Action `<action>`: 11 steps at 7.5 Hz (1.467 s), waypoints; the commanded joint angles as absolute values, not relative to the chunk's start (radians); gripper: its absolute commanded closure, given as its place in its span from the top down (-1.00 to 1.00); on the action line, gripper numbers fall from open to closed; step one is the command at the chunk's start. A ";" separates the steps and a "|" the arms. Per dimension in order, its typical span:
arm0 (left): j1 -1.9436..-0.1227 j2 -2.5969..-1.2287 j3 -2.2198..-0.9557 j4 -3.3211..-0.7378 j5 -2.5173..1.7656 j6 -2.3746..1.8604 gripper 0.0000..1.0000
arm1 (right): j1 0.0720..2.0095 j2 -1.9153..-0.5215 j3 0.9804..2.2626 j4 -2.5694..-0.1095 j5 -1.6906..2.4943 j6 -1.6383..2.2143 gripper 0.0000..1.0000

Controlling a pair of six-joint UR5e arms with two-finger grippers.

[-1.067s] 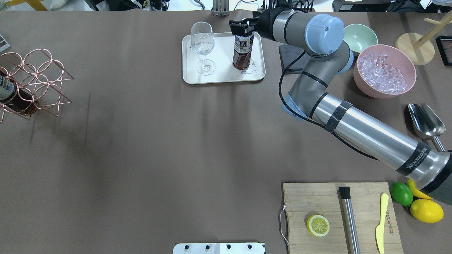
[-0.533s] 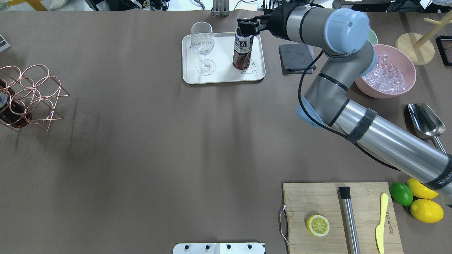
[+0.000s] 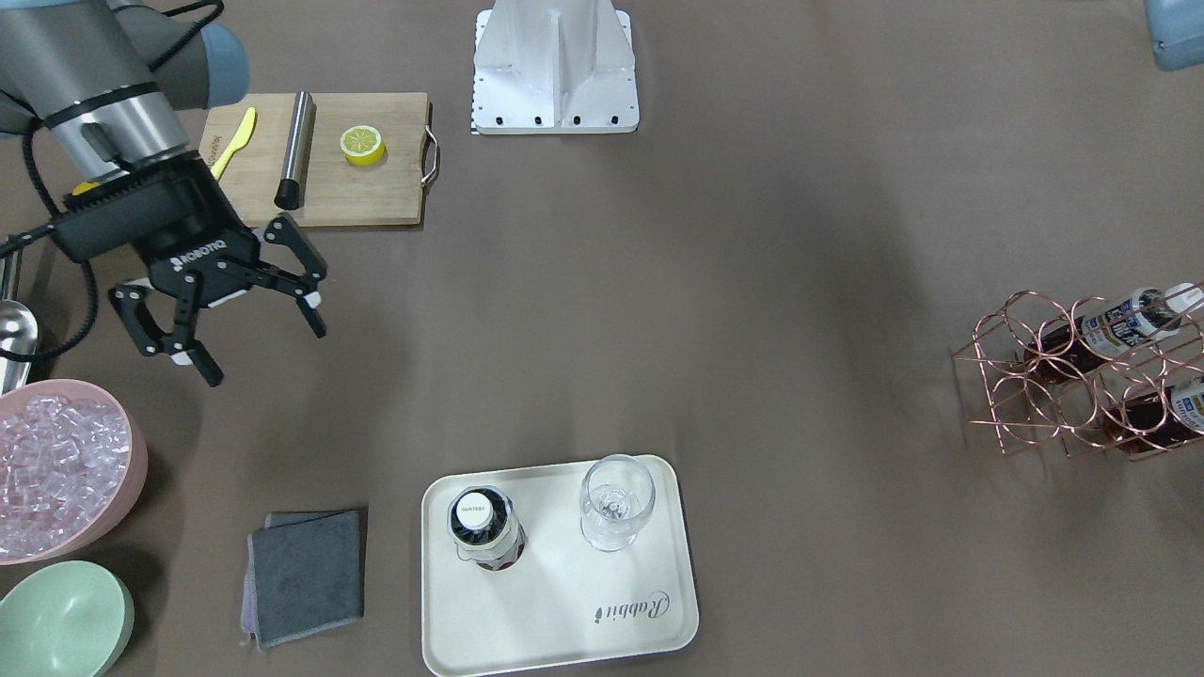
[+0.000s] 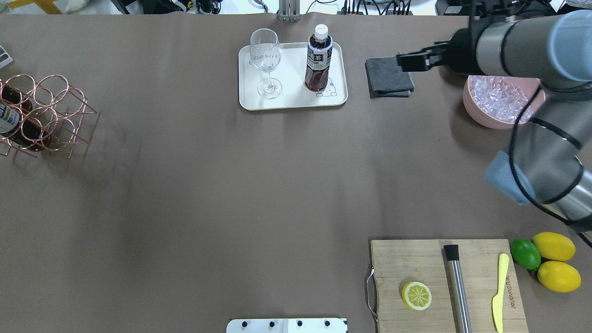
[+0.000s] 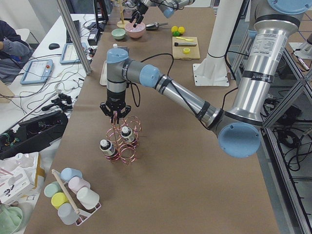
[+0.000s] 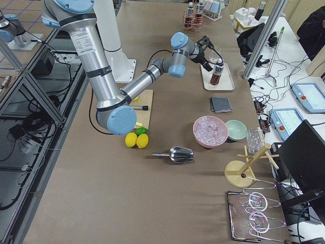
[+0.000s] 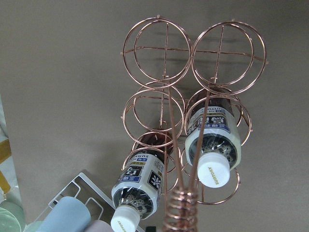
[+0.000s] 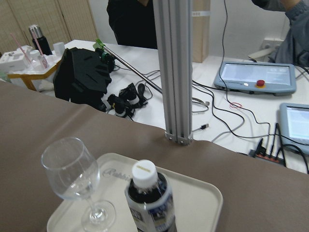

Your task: Take tea from basket to plate

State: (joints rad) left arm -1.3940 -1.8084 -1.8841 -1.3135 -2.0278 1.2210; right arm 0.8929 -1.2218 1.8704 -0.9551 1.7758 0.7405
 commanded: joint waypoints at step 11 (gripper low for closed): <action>-1.365 -1.805 -1.858 -1.356 -2.077 1.027 -1.00 | 1.603 -1.868 1.764 -1.490 2.384 0.135 1.00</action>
State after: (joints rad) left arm -1.3649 -1.8051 -1.8525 -1.3600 -2.0461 1.1377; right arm 1.5676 -1.8426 1.7745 -1.4201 2.3662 0.1642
